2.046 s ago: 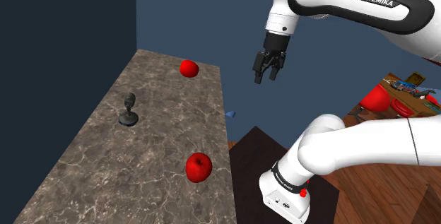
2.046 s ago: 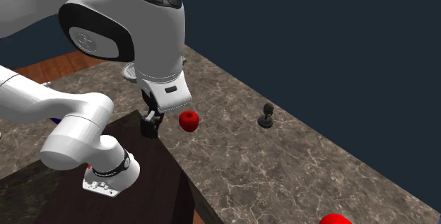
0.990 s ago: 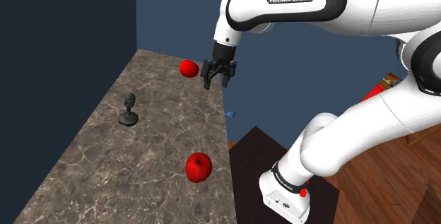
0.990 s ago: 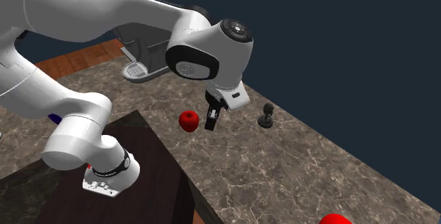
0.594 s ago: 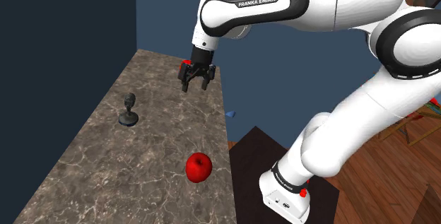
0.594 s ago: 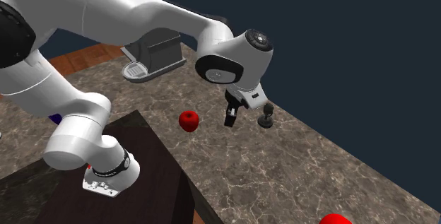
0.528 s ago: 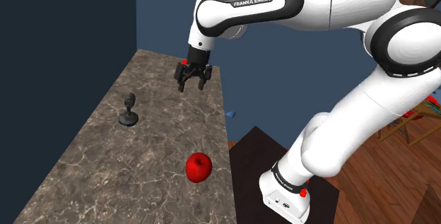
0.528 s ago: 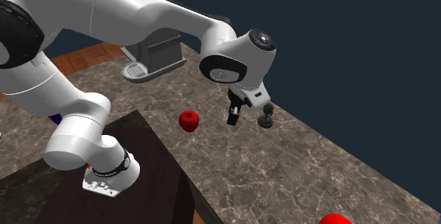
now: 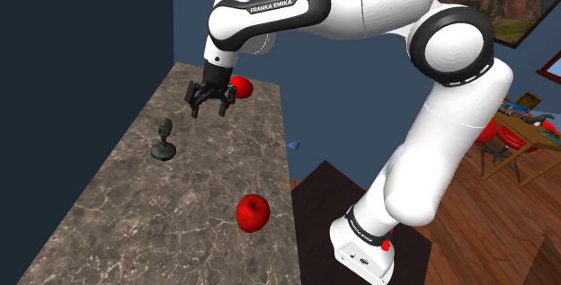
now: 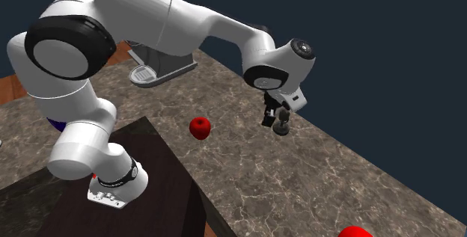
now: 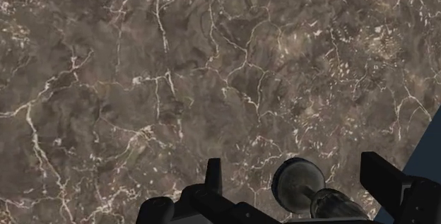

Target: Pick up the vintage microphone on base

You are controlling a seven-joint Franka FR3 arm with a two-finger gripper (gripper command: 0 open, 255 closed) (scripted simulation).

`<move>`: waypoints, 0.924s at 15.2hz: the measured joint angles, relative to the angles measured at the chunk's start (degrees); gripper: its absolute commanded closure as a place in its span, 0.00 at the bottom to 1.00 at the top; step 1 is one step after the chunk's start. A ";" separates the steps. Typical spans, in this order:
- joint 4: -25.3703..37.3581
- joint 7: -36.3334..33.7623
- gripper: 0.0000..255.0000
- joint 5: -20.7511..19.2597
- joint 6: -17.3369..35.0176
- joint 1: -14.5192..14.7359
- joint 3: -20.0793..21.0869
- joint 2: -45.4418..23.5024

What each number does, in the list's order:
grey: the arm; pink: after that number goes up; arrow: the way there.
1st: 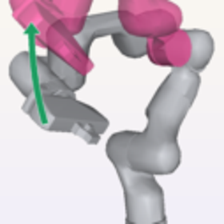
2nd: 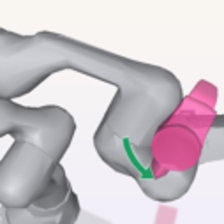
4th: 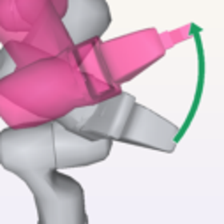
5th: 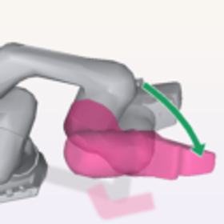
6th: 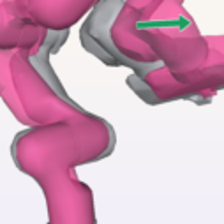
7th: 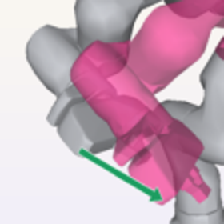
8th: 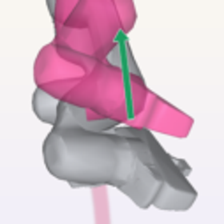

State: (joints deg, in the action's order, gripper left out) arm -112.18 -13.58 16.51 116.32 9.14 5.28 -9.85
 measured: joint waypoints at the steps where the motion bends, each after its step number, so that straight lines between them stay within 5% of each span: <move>1: 1.92 -0.30 0.00 0.17 0.57 0.34 0.28 -2.11; 10: 21.63 -2.81 0.00 0.46 1.57 2.85 1.77 -19.97; 14: 22.93 -2.54 0.00 0.54 2.86 3.06 1.85 -22.39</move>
State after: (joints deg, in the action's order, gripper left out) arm -89.26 -16.12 17.05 119.18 12.20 7.13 -32.24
